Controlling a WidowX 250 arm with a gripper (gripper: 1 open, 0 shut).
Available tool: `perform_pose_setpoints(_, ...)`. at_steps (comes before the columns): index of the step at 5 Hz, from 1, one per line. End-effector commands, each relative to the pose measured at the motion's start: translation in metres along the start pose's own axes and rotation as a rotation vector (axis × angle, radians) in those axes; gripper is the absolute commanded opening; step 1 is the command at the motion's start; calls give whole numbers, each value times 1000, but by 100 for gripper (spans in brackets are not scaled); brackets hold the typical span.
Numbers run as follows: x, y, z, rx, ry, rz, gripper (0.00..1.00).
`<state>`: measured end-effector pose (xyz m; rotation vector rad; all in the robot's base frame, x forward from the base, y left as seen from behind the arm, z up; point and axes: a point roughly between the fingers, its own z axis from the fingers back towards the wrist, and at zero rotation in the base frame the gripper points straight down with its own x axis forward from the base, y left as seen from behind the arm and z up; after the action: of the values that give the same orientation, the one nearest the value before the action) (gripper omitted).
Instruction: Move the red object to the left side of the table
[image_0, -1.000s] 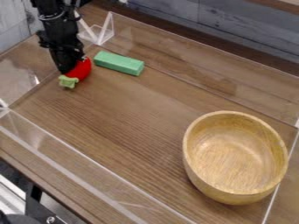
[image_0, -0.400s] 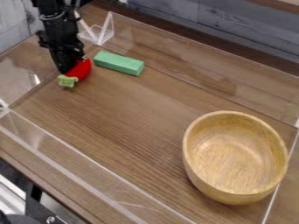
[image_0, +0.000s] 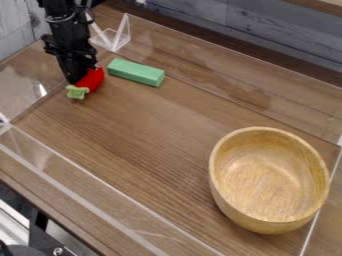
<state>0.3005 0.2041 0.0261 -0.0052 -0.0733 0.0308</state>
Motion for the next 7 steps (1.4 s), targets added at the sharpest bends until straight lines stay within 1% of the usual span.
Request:
perform_pose_setpoints(1, 6, -8, 1, 4, 3, -15, 100)
perform_pose_setpoints(2, 7, -9, 2, 3, 8, -11, 100)
perform_pose_setpoints(3, 7, -11, 8, 2, 9, -7, 100)
perform_pose_setpoints(7, 14, -19, -9, -13, 32, -9, 100)
